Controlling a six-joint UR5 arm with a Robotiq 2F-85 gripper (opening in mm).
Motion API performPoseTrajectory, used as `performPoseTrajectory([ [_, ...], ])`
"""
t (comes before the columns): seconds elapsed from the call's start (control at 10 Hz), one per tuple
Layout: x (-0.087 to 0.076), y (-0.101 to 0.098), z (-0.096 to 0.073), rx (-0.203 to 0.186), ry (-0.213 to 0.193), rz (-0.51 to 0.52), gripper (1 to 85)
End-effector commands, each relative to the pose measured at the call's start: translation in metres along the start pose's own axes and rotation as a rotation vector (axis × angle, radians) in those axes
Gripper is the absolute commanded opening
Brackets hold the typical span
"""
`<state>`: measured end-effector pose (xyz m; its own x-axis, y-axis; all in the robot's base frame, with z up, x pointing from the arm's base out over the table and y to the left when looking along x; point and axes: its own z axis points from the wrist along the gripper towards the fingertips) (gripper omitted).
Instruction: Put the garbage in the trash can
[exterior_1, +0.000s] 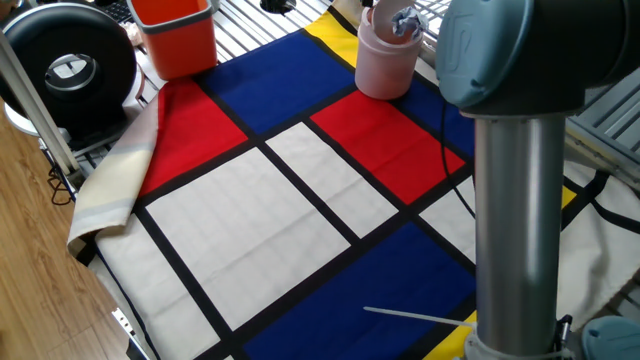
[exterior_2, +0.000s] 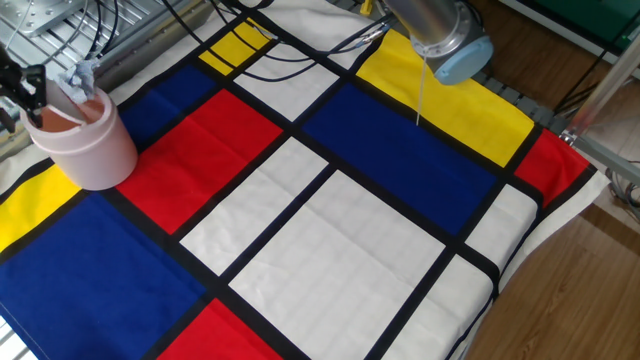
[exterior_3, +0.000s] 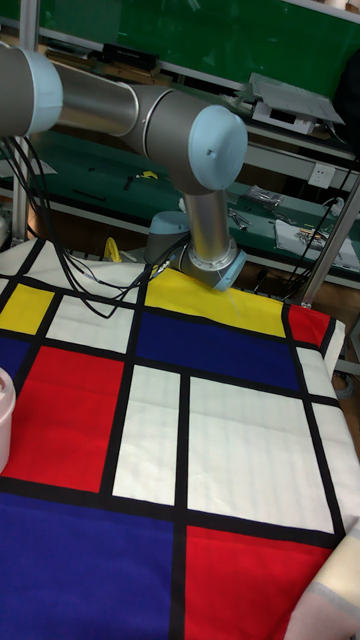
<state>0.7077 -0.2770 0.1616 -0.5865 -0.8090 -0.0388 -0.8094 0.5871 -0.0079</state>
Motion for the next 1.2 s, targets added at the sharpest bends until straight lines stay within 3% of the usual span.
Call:
performPoseTrajectory([
  [0.0, -0.009, 0.008, -0.001, -0.033, -0.021, 0.000, 35.0],
  [0.1, -0.011, 0.010, -0.001, -0.041, -0.026, 0.000, 32.3],
  [0.6, -0.018, 0.008, -0.003, -0.038, -0.044, 0.046, 1.0],
  [0.8, -0.021, 0.009, -0.004, -0.047, -0.057, 0.127, 1.0],
  [1.1, -0.005, -0.001, -0.007, -0.023, -0.040, 0.320, 1.0],
])
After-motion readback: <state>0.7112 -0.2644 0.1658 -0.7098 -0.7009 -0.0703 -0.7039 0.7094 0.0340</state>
